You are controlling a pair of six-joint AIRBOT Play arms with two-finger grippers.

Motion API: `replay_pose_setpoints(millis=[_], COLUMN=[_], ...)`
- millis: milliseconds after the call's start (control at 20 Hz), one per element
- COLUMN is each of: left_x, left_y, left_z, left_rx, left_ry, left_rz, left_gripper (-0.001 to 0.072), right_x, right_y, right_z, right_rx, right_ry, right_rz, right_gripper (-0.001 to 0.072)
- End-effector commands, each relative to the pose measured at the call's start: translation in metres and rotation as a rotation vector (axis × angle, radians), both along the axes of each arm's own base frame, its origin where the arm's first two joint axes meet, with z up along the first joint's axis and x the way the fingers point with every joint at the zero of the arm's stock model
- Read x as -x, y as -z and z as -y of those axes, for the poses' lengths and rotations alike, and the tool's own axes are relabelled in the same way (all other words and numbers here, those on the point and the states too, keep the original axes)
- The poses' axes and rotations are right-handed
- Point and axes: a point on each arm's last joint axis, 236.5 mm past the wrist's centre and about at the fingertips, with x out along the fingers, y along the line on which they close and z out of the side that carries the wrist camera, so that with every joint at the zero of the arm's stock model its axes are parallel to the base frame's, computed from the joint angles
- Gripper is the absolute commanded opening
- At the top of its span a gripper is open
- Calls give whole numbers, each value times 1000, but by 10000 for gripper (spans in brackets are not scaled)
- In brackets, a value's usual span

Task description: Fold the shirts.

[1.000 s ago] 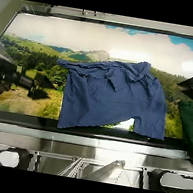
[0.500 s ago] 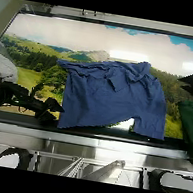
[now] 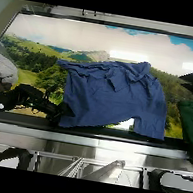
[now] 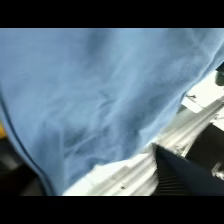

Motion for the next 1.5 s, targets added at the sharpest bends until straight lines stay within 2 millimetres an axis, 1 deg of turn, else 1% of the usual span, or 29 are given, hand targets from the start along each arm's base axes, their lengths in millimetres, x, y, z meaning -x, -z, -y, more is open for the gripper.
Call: replay_pose_setpoints(millis=[0, 50, 100, 150, 300, 500, 650, 800, 900, 1000, 1200, 1250, 1300, 1350, 1400, 1450], left_x=[1, 1, 1, 1, 1, 4, 8, 9, 9, 9, 9, 9, 9, 9, 8, 6], left_y=[-2, -2, -2, -2, -2, -3, -6, -6, -6, -6, -6, -6, -6, -6, -7, -12], left_z=[11, 11, 11, 11, 11, 12, 13, 14, 14, 14, 14, 14, 14, 14, 14, 16], left_rx=[10, 12, 12, 12, 12, 20, 31, 32, 33, 33, 33, 33, 33, 34, 36, 49], left_ry=[12, 21, 22, 22, 23, 31, 42, 44, 43, 43, 43, 43, 43, 44, 47, 65], left_rz=[11, 18, 20, 21, 21, 11, -2, -4, -4, -4, -4, -4, -4, -3, -1, 11], left_gripper=[255, 10, 28, 28, 28, 27, 28, 28, 28, 28, 28, 28, 28, 28, 28, 28], right_x=[1, 3, 7, 13, 29, 36, 39, 50, 56, 57, 65, 68, 71, 71, 68, 63], right_y=[4, 11, 22, 35, 82, 131, 154, 170, 176, 176, 169, 167, 161, 150, 136, 119], right_z=[3, 7, 13, 18, 30, 27, 29, 23, 19, 13, -17, -26, -37, -50, -61, -70], right_rx=[19, 40, 63, 88, 131, 68, 53, 21, 13, 16, -2, -7, -33, -85, -148, -209], right_ry=[3, 8, 17, 17, -1, -17, -5, -36, -63, -92, -209, -244, -284, -325, -348, -359], right_rz=[-8, -32, -77, -123, -263, -378, -432, -492, -513, -509, -522, -525, -521, -495, -463, -418], right_gripper=[556, 556, 556, 556, 556, 556, 555, 555, 555, 555, 554, 532, 435, 342, 229, 86])
